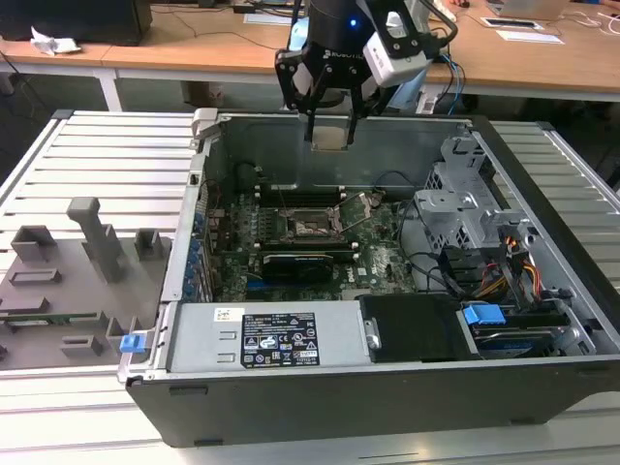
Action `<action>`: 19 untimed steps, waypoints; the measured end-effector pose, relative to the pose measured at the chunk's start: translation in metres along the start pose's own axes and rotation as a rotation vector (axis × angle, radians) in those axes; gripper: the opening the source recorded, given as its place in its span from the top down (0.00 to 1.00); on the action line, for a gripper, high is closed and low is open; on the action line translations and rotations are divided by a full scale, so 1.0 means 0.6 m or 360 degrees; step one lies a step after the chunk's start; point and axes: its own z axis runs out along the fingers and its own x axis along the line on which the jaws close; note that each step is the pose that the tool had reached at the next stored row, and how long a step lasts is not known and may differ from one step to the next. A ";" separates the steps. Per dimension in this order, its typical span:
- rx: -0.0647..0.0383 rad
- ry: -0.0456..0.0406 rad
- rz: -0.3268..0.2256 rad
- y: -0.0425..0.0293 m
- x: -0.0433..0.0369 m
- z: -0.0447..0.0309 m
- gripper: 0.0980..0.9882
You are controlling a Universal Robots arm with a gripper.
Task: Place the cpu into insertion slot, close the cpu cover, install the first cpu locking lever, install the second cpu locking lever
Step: 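Place the cpu into insertion slot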
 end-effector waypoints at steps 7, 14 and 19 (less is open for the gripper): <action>-0.0001 -0.0006 0.0072 0.000 0.000 0.000 0.52; -0.0003 -0.0015 0.0166 0.000 0.001 0.000 0.52; -0.0004 -0.0018 0.0204 0.000 0.001 0.000 0.52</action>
